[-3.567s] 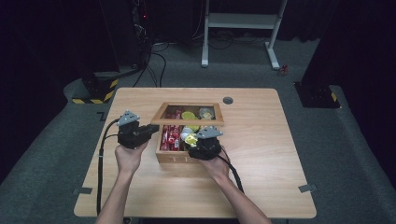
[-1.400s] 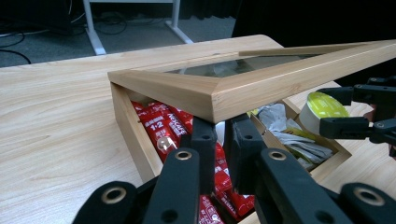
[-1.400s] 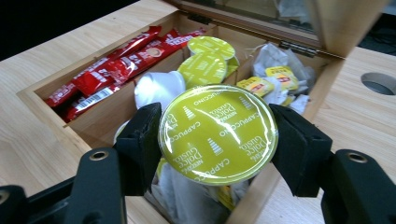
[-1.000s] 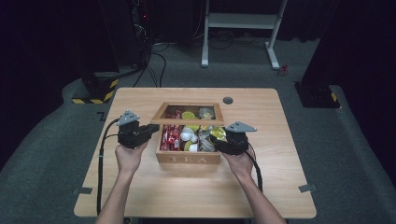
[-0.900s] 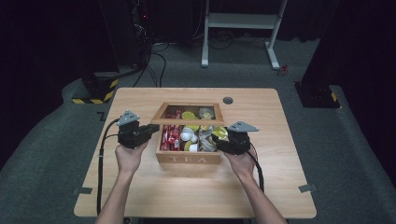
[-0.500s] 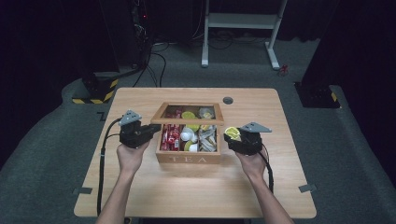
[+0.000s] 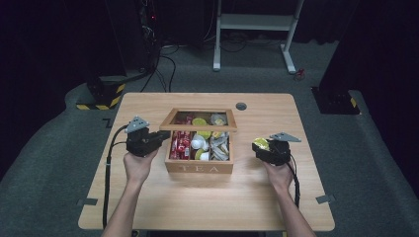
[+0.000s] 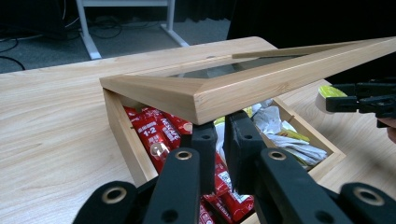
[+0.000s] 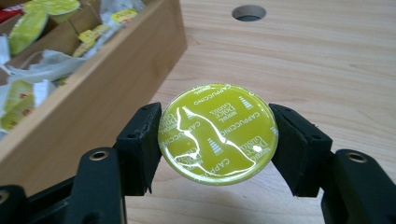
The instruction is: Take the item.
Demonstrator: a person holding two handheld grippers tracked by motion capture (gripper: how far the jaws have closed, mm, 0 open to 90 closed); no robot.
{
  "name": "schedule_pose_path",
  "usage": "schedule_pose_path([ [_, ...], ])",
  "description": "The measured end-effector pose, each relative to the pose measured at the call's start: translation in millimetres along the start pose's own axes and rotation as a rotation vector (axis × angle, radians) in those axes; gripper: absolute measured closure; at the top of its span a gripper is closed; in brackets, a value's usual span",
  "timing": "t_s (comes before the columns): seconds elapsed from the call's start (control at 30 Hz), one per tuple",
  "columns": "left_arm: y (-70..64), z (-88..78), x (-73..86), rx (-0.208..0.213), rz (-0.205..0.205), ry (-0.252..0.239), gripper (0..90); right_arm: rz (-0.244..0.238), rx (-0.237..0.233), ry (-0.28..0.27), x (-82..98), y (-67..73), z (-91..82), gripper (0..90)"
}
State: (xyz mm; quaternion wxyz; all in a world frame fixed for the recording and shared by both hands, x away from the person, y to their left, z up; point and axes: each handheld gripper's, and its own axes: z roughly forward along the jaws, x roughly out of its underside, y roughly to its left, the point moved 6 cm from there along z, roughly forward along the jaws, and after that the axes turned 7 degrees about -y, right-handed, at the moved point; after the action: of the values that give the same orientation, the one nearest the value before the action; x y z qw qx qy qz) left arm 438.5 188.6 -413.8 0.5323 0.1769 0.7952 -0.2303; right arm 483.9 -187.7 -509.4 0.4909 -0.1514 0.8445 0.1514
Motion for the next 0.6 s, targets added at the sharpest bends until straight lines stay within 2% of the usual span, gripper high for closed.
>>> schedule_pose_path([
  [0.33, -2.0, 0.4, 0.2, 0.001, 0.005, -0.003, 82.7, 0.046, 0.033, 0.019, 10.9, -19.3, 3.4, 38.2],
  [0.4, -3.1, 0.7, 0.9, 0.002, 0.008, 0.002, 82.7, 0.031, 0.053, 0.031, 18.2, -24.1, 4.4, 38.2],
  [0.53, -5.9, 0.0, 1.3, 0.007, 0.007, 0.005, 82.7, 0.047, 0.059, 0.045, 26.0, -25.5, 3.7, 38.2],
  [0.6, -5.9, -0.3, 1.2, 0.008, 0.006, 0.006, 82.9, 0.037, 0.064, 0.049, 28.8, -28.4, 3.4, 38.2],
])
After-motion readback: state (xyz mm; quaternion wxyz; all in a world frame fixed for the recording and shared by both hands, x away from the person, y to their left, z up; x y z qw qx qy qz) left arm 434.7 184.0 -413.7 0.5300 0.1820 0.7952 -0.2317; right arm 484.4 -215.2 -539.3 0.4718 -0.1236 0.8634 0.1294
